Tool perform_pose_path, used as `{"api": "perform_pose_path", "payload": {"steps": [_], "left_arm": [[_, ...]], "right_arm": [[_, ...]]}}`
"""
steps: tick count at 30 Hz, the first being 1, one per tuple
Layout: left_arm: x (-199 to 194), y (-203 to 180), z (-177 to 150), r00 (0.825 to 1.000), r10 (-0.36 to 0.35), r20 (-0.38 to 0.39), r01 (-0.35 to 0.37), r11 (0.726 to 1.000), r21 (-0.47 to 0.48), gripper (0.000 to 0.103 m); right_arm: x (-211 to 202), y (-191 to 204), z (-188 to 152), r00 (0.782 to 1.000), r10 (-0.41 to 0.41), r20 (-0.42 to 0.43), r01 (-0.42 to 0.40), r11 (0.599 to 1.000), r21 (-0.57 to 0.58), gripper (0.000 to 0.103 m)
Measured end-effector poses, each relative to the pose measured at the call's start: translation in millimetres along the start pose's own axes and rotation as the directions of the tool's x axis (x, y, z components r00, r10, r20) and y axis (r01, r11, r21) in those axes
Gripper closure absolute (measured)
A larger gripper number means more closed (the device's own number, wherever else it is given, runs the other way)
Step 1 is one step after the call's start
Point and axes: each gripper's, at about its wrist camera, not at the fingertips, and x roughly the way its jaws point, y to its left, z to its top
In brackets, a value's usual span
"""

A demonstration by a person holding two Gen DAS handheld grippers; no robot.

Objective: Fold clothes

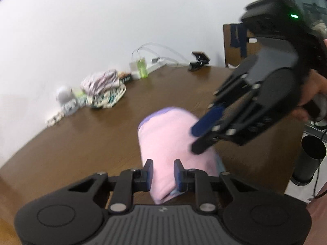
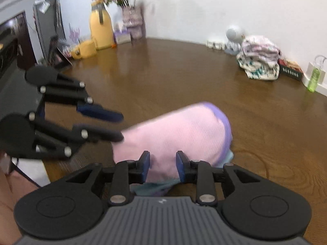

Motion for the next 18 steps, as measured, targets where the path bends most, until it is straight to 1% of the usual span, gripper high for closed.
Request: {"api": "perform_pose_path", "payload": {"steps": [3,7,11,13,15,16,18], "left_arm": [[15,2,-4,0.999,-0.038,-0.034,0.038,0.999,0.015,0.083],[27,0,-10,0.996,-0.068,-0.053,0.069,0.997,0.032,0.083],[26,-5,-12,0.997,-0.061,-0.053,0.063,0.997,0.04,0.083],[22,-7,-10,0.998,-0.046,-0.041,0.048,0.998,0.048,0.082],[14,-6,-6,0.999,-0.043,-0.009,0.043,0.998,0.038,0.078],[12,-6,-3,0.999,-0.051,0.007,0.051,0.998,0.036,0.078],[12,-12,0,0.997,-0.078,0.017,0.076,0.995,0.066,0.078]], "right_arm": [[8,-2,-9,0.999,-0.013,-0.052,0.013,1.0,0.0,0.075],[10,-1,-15,0.999,-0.013,-0.048,0.013,1.0,-0.002,0.075],[10,0,-15,0.999,-0.021,-0.049,0.021,1.0,-0.006,0.074],[1,-3,-12,1.0,-0.013,-0.015,0.013,0.999,0.033,0.072],[-9,-5,-8,0.999,-0.022,0.035,0.02,0.998,0.06,0.072],[-9,-4,-6,0.999,-0.032,0.041,0.03,0.998,0.062,0.072],[-7,-3,-4,0.997,-0.051,0.049,0.048,0.997,0.064,0.072]]}}
